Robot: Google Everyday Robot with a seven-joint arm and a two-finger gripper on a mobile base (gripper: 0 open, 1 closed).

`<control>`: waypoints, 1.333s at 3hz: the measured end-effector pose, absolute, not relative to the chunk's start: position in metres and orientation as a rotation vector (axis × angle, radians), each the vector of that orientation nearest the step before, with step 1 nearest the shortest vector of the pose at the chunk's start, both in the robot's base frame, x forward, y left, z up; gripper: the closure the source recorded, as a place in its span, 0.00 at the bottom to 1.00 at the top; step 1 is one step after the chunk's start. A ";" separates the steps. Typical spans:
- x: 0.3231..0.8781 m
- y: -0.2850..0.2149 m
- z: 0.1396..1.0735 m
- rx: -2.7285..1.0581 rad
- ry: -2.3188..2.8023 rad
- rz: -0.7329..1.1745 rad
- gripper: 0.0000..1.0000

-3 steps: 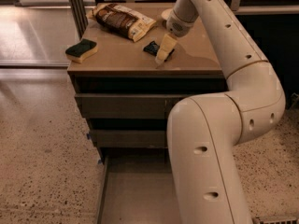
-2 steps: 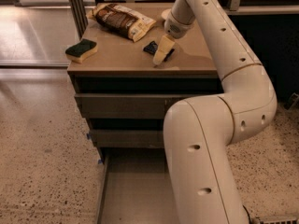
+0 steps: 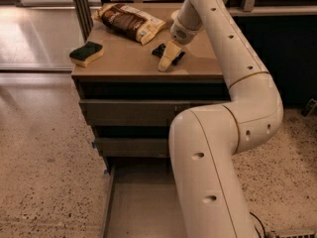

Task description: Place rxbar blueberry into bottom drawer

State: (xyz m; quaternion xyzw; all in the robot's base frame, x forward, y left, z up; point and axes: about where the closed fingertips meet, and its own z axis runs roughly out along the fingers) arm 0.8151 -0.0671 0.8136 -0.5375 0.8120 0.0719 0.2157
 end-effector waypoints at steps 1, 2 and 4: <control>0.811 -0.066 0.804 -1.440 2.321 0.239 0.19; 0.811 -0.066 0.803 -1.439 2.322 0.240 0.42; 0.811 -0.066 0.803 -1.438 2.322 0.240 0.89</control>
Offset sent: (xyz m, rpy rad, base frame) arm -0.0039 0.0010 -0.0091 0.0093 0.0474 -0.0415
